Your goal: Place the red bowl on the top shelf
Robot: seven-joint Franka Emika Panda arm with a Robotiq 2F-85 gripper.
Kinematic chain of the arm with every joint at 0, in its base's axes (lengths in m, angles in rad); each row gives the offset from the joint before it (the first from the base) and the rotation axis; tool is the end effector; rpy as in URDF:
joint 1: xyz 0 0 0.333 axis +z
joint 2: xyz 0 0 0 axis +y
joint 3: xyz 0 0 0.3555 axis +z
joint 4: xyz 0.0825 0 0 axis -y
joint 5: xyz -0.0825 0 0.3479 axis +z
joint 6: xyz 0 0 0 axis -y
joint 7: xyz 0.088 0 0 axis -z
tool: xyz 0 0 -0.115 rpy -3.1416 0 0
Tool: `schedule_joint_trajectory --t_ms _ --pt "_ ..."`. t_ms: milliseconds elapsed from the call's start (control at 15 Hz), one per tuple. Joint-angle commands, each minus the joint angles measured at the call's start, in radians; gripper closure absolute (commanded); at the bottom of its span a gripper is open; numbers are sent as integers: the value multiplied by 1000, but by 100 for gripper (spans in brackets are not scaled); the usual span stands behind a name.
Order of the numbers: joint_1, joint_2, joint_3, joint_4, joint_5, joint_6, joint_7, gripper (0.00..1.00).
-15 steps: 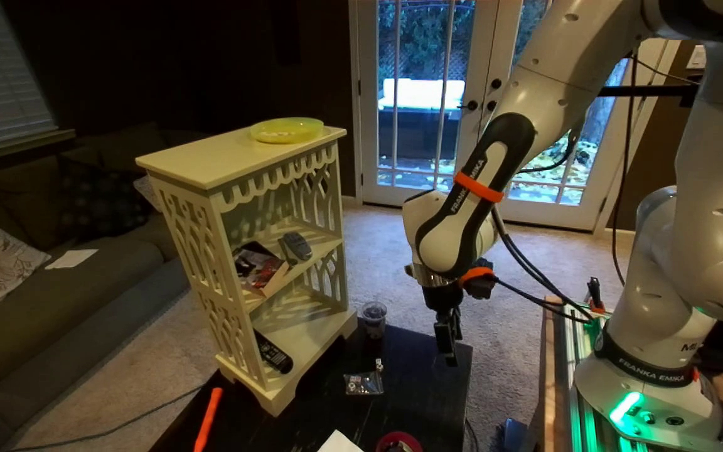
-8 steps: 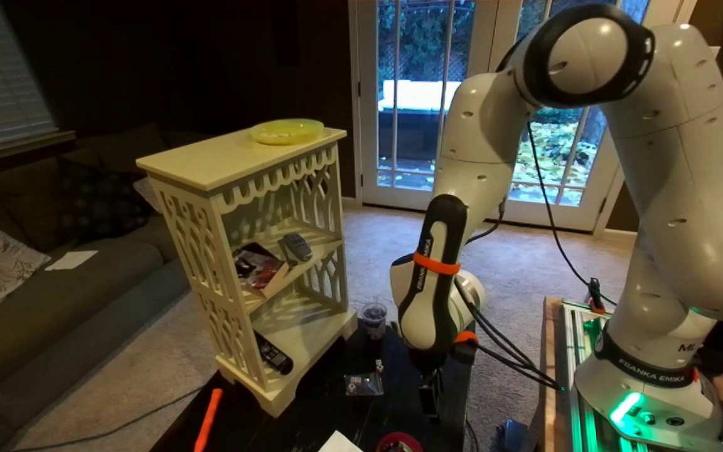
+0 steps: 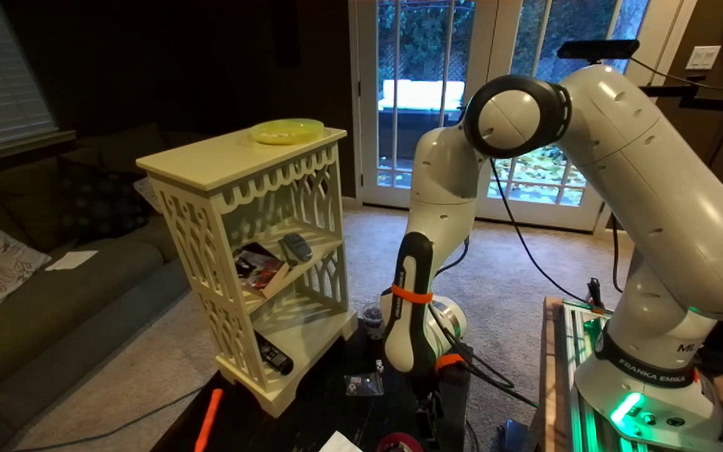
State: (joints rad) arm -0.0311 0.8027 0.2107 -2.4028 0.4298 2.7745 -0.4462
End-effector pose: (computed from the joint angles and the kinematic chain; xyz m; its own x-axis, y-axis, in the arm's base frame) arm 0.3987 0.0753 0.0326 0.9093 0.2041 -0.3627 0.0930 -0.9491 -0.3010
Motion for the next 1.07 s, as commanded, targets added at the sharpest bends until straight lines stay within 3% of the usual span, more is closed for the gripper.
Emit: schedule_joint_trajectory --t_ms 0,133,333,467,733,1000 --pt "-85 63 54 35 -78 78 61 0" --pt "-120 134 73 79 -108 179 63 0" --pt "-115 224 40 132 -186 335 140 0" --pt "-66 266 -10 153 -232 421 216 0" --pt "-34 329 -46 164 -273 553 332 0" --pt "15 370 -68 165 -286 622 406 7"
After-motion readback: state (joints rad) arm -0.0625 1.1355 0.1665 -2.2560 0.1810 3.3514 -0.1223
